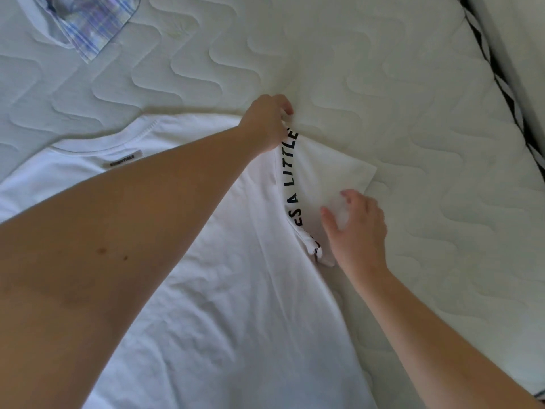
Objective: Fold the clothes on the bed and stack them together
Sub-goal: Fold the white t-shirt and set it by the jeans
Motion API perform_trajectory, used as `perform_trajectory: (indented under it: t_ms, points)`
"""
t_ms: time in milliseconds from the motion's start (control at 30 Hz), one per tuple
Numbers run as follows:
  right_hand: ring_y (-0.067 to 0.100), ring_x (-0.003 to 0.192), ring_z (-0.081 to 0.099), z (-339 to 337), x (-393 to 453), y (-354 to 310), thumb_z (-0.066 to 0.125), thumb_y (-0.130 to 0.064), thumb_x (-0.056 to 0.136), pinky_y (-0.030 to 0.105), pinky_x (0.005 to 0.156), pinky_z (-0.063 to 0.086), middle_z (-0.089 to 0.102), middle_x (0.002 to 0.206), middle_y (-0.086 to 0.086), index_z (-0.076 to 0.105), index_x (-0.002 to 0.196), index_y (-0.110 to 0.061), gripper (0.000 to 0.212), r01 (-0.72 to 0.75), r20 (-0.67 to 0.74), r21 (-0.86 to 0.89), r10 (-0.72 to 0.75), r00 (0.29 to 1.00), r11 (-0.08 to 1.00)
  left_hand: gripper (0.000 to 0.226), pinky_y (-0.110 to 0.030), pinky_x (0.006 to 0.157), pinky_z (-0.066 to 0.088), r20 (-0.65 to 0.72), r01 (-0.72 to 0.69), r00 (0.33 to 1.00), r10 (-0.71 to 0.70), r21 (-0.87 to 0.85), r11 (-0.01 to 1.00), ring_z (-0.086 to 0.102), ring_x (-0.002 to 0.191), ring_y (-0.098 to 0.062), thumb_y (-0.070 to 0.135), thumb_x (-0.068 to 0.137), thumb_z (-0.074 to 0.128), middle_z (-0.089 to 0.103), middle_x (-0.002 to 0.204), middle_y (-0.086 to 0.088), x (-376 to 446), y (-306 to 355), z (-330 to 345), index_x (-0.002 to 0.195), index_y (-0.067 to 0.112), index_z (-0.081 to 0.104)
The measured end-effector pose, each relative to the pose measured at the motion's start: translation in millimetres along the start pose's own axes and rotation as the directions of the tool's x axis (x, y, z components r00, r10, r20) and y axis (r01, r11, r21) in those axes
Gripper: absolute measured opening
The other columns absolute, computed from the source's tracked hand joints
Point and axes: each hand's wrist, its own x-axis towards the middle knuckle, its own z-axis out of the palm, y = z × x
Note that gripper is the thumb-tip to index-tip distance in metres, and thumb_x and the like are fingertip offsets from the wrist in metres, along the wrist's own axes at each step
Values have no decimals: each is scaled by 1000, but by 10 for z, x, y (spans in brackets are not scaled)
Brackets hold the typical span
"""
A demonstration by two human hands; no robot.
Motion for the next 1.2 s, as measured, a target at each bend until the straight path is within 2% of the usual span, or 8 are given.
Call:
perform_trajectory:
  t_ms: [100, 233, 400, 567, 800, 900, 1033, 1200]
  points:
    - [30, 135, 34, -76, 270, 70, 65, -38, 90, 43, 108, 28, 38, 148, 8, 35, 148, -20, 68, -68, 30, 40, 67, 997, 997, 35, -24, 84, 44, 9, -1, 1000, 1, -1, 1000, 54, 116, -22, 13, 91, 62, 53, 130, -7, -25, -19, -3, 126, 19, 60]
    - [33, 132, 36, -123, 674, 105, 70, -40, 85, 44, 107, 30, 42, 141, 9, 34, 147, -22, 74, -114, 129, -25, 116, 985, 993, 37, -25, 87, 39, 75, -48, 996, 40, 112, 993, 50, 122, -22, 18, 93, 62, 53, 135, -4, -49, -50, -78, 130, 20, 58]
    - [35, 124, 42, -263, 907, 84, 74, -40, 81, 38, 101, 34, 45, 130, 13, 61, 110, -19, 38, -174, 138, -108, 188, 972, 979, 35, -24, 83, 33, 108, -60, 993, 48, 107, 992, 50, 118, -20, 32, 93, 65, 54, 131, -3, -74, -69, -206, 125, 18, 62]
    - [13, 68, 51, -482, 780, 8, 65, -30, 87, 19, 55, 33, 53, 74, -9, 51, 84, -19, 18, 11, 154, 104, -27, 988, 995, 23, -23, 70, 36, 106, -81, 991, 77, 33, 996, 53, 96, -12, 37, 92, 66, 57, 103, 10, -182, -172, -344, 111, 24, 65]
    - [18, 67, 67, -711, 372, -315, 61, -36, 92, 28, 56, 42, 67, 70, 11, 63, 81, -3, 35, 51, 347, 166, -107, 932, 985, 8, -24, 67, 41, 130, 16, 991, 29, -331, 944, 72, 84, -6, 34, 90, 70, 70, 93, 9, -474, -355, -541, 87, 28, 64]
    - [4, 44, 45, -829, 151, -579, 59, -44, 93, 18, 43, 28, 50, 53, -2, 58, 73, -8, 42, 108, 424, 290, -229, 876, 951, 19, -24, 67, 44, 144, 37, 989, 25, -410, 911, 71, 90, -2, 37, 93, 65, 70, 112, 10, -590, -464, -651, 101, 21, 70]
    - [1, 47, 36, -804, -193, -1035, 61, -47, 91, 20, 47, 27, 42, 53, -12, 54, 72, -12, 40, 280, 472, 402, -459, 753, 872, 44, -25, 91, 52, 65, 81, 997, -52, -614, 785, 64, 100, -8, 36, 100, 53, 72, 112, -7, -770, -658, -795, 62, 25, 73]
    - [5, 47, 32, -459, -581, -1616, 63, -33, 93, 24, 49, 23, 34, 50, -8, 38, 61, -16, 44, 340, 427, 514, -578, 695, 788, 12, -28, 74, 48, -10, 70, 995, -99, -637, 767, 57, 83, -13, 12, 91, 67, 67, 91, 5, -976, -876, -880, 84, 22, 64]
